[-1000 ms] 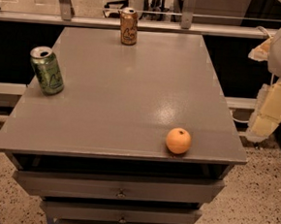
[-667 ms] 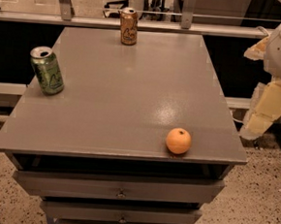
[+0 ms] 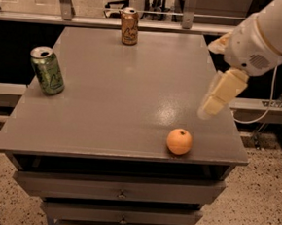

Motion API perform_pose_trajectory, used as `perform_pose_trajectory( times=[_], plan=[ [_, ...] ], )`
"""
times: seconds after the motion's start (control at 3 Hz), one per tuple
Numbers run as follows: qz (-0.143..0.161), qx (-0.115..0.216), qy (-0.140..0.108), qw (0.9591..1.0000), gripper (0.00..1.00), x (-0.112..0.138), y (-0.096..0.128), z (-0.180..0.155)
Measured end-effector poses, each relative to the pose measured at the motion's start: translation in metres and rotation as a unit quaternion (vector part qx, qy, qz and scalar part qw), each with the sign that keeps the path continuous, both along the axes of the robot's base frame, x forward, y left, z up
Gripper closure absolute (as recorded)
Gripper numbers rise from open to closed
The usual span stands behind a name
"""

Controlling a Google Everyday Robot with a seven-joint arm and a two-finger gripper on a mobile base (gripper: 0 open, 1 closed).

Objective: Move green can near orange

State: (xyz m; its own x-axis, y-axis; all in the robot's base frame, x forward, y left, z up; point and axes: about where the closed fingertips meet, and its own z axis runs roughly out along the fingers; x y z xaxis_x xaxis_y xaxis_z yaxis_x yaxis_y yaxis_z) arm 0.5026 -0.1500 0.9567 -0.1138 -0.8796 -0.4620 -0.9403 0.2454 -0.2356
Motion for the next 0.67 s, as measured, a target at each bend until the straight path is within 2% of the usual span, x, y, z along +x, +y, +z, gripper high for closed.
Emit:
perform_pose_trajectory(
  times=[0.33, 0.67],
  plan=[
    [0.027, 0.081, -0.011, 0.9963, 0.0, 0.0362, 0.0592, -0.0049],
    [0.029, 0.084, -0.012, 0.9959, 0.0, 0.0375, 0.0639, -0.0069]
  ],
)
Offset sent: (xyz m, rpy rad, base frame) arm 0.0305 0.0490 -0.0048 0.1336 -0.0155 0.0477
